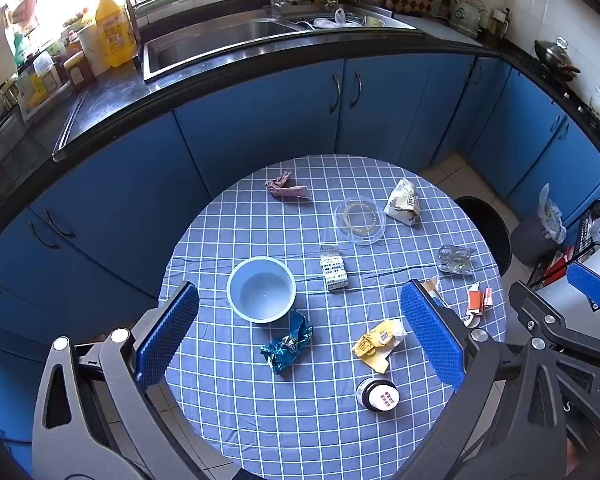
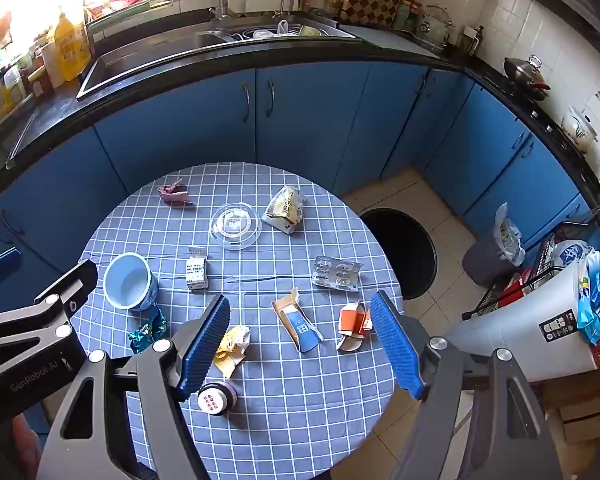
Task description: Collect trash
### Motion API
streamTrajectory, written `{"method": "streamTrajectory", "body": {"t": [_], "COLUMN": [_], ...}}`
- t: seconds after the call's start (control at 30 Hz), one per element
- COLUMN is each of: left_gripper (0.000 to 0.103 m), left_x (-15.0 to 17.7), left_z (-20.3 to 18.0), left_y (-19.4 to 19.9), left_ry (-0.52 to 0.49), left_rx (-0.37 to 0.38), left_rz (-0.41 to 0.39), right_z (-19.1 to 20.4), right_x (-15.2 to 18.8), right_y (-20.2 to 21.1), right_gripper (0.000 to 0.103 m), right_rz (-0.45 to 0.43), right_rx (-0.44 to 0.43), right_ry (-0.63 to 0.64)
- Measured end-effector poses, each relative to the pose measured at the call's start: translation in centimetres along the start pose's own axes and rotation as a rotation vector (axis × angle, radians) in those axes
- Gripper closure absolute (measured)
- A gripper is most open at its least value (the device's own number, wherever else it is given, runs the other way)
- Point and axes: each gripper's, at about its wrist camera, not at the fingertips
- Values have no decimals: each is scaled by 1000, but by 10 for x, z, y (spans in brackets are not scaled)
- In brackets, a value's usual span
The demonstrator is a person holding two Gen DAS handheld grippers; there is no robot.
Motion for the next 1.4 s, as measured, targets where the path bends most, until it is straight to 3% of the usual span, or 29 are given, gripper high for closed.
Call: {"method": "streamTrajectory", "body": {"t": [1.4], "left_gripper": [4], "left_x": [2], "left_z": [3], "left_y": [1], "left_ry": [13], "left_rx": [1], "left_rz": [-3], "right_z": [4], "right_x": [-1], "right_y": [2], "right_gripper": [32], "right_rz": [-13], "right_rx": [-3], "right_ry": [12]}}
Point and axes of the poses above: each gripper's, at about its wrist camera, not at the fingertips, and y roughly against the way its jaws point, z to its left, x to its underside, and after that the axes turned 8 degrees about x, right-handed
